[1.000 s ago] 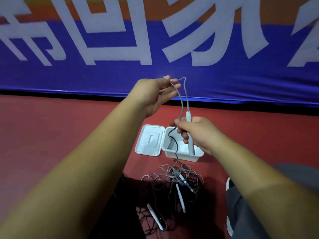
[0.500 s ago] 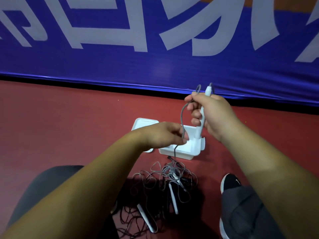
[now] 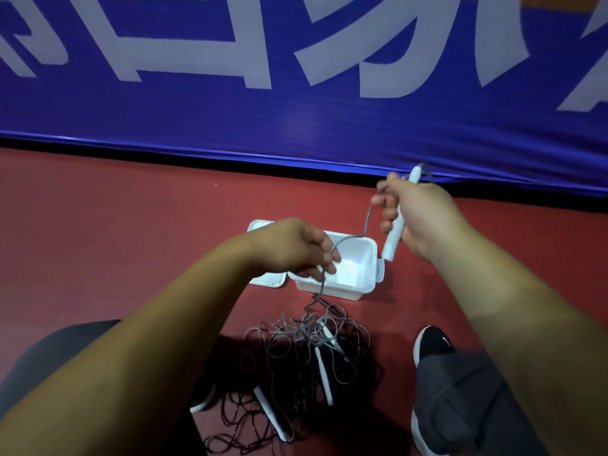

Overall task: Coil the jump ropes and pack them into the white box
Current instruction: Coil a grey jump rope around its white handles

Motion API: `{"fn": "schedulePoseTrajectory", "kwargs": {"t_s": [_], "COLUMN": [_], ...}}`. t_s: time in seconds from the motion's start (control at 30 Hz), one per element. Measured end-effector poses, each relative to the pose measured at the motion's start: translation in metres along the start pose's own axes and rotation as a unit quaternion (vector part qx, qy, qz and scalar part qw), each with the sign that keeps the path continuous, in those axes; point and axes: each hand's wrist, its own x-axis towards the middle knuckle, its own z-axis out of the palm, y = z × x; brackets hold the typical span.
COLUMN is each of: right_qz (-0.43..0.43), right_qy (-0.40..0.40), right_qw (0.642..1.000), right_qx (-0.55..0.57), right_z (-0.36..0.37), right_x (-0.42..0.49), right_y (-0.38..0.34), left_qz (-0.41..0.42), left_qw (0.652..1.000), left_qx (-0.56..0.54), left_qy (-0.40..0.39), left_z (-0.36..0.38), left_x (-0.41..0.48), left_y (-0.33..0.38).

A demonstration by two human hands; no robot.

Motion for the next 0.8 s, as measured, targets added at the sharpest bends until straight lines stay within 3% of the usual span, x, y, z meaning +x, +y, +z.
{"fn": "schedulePoseTrajectory", "kwargs": {"t_s": [0.1, 0.2, 0.37, 0.47, 0.53, 0.63, 0.8], "right_qz": [0.096, 0.144, 0.135, 0.059, 0.015, -0.001, -0.001], "right_qy": [-0.026, -0.092, -0.241, -0.242, -0.225, -0.201, -0.195], "right_qw": [0.986, 0.964, 0.939, 0.949, 0.959, 0.975, 0.981], "right_qx": [-0.132, -0.205, -0.206, -0.194, -0.17, -0.095, -0.009], "right_z": [0.001, 0.006, 0.017, 0.02, 0.022, 0.024, 0.024], "right_x": [-0.006, -0.018, -0.032, -0.032, -0.031, -0.029, -0.027], "right_y": [0.016, 0.028, 0.027, 0.024, 0.022, 0.015, 0.003], "left_qz": [0.026, 0.024, 0.052, 0.065, 0.061, 0.03, 0.033], "left_qw": [0.991, 0.951, 0.864, 0.836, 0.844, 0.89, 0.985], "left_qx": [-0.116, -0.283, -0.46, -0.5, -0.491, -0.417, -0.144], "left_qy": [0.066, 0.124, 0.196, 0.217, 0.206, 0.181, 0.085], "left_z": [-0.004, -0.008, -0.021, -0.029, -0.029, -0.023, -0.006], "left_x": [-0.003, -0.002, 0.0, 0.001, 0.003, 0.004, 0.007], "left_y": [0.011, 0.018, 0.021, 0.019, 0.019, 0.016, 0.003]}}
